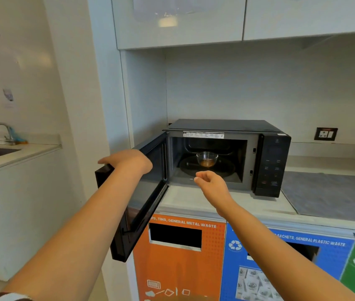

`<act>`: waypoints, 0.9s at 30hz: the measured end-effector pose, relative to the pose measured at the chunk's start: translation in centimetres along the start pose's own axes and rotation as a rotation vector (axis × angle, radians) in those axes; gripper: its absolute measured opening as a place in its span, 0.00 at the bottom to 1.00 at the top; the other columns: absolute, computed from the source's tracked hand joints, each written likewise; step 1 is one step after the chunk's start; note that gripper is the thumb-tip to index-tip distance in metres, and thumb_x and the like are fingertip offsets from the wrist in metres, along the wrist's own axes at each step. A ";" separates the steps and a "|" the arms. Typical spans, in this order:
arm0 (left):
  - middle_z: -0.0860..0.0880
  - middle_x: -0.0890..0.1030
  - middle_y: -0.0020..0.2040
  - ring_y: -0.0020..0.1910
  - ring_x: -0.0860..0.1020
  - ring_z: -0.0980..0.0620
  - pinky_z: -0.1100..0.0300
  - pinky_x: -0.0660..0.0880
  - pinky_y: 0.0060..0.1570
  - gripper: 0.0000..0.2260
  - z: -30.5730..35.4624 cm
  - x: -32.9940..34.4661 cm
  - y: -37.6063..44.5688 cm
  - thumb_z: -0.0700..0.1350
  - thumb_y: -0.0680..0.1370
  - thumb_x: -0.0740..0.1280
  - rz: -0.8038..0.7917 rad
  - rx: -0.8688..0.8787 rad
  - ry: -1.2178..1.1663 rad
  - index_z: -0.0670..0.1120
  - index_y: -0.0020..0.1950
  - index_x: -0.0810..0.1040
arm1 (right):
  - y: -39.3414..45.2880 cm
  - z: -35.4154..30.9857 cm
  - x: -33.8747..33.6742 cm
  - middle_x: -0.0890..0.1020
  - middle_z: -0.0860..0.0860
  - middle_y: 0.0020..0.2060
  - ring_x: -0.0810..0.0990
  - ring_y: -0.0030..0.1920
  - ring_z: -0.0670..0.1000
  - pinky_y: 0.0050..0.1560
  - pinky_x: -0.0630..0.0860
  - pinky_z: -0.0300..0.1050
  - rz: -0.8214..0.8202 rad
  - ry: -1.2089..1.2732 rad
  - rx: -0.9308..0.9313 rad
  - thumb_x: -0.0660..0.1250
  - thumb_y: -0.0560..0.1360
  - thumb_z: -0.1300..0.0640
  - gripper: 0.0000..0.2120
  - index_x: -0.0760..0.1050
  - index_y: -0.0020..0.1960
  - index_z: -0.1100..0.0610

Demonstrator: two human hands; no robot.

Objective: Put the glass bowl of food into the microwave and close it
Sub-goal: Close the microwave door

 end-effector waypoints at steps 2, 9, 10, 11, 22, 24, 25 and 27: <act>0.37 0.68 0.72 0.70 0.66 0.35 0.36 0.53 0.71 0.26 0.4 0.0 -0.4 0.53 0.77 0.56 0.036 0.009 0.041 0.43 0.72 0.66 | -0.2 0.1 -0.2 0.77 0.54 0.61 0.73 0.55 0.47 0.61 0.71 0.47 -0.002 0.002 0.001 0.62 0.77 0.56 0.17 0.71 0.64 0.57; 0.42 0.75 0.65 0.63 0.74 0.40 0.49 0.71 0.62 0.25 3.9 -1.4 -2.7 0.57 0.76 0.59 0.140 0.233 -0.183 0.44 0.67 0.72 | -0.9 -0.8 -0.7 0.78 0.52 0.58 0.75 0.57 0.49 0.61 0.73 0.47 0.018 0.046 -0.025 0.60 0.77 0.54 0.16 0.72 0.63 0.56; 0.43 0.76 0.64 0.61 0.75 0.41 0.53 0.72 0.57 0.25 4.7 -1.4 -3.3 0.58 0.76 0.59 0.150 0.281 -0.233 0.44 0.66 0.73 | -1.0 -1.0 -0.9 0.79 0.51 0.56 0.76 0.58 0.50 0.60 0.73 0.48 0.023 0.060 -0.033 0.60 0.77 0.52 0.16 0.73 0.62 0.55; 0.43 0.77 0.63 0.60 0.76 0.41 0.54 0.71 0.51 0.25 5.6 -1.5 -3.8 0.58 0.76 0.58 0.156 0.330 -0.282 0.43 0.65 0.73 | -1.1 -1.1 -1.3 0.79 0.48 0.53 0.76 0.58 0.50 0.58 0.74 0.47 0.033 0.077 -0.046 0.59 0.77 0.51 0.15 0.73 0.61 0.54; 0.45 0.79 0.54 0.50 0.77 0.45 0.56 0.69 0.42 0.21 13.9 0.2 -5.9 0.57 0.79 0.56 0.176 0.561 -0.518 0.44 0.61 0.75 | 0.1 -0.5 -9.4 0.75 0.54 0.64 0.74 0.62 0.52 0.59 0.70 0.44 0.240 -0.042 -0.064 0.59 0.77 0.47 0.23 0.65 0.69 0.54; 0.45 0.80 0.55 0.49 0.77 0.47 0.55 0.71 0.43 0.21 15.4 0.6 -5.5 0.56 0.79 0.57 0.183 0.591 -0.524 0.44 0.63 0.74 | 1.4 -0.1 -10.9 0.74 0.54 0.66 0.73 0.64 0.53 0.61 0.71 0.46 0.273 -0.168 -0.075 0.62 0.76 0.50 0.25 0.63 0.71 0.54; 0.45 0.80 0.57 0.51 0.78 0.47 0.54 0.73 0.45 0.20 16.4 0.8 -5.1 0.56 0.79 0.58 0.194 0.602 -0.529 0.44 0.64 0.73 | 2.4 0.2 -11.8 0.74 0.54 0.66 0.74 0.64 0.54 0.61 0.72 0.46 0.287 -0.231 -0.089 0.63 0.76 0.51 0.25 0.64 0.71 0.55; 0.45 0.79 0.61 0.56 0.78 0.45 0.53 0.75 0.50 0.21 17.7 1.1 -4.3 0.56 0.79 0.59 0.208 0.614 -0.533 0.45 0.65 0.73 | 4.4 0.6 -13.3 0.76 0.54 0.65 0.76 0.62 0.53 0.59 0.74 0.46 0.304 -0.369 -0.122 0.63 0.76 0.52 0.23 0.66 0.70 0.54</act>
Point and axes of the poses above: each hand's wrist, its own y-axis towards the middle knuckle, its own x-axis out of the palm, z = x × y, the point moved 3 cm from there along y, towards the middle knuckle
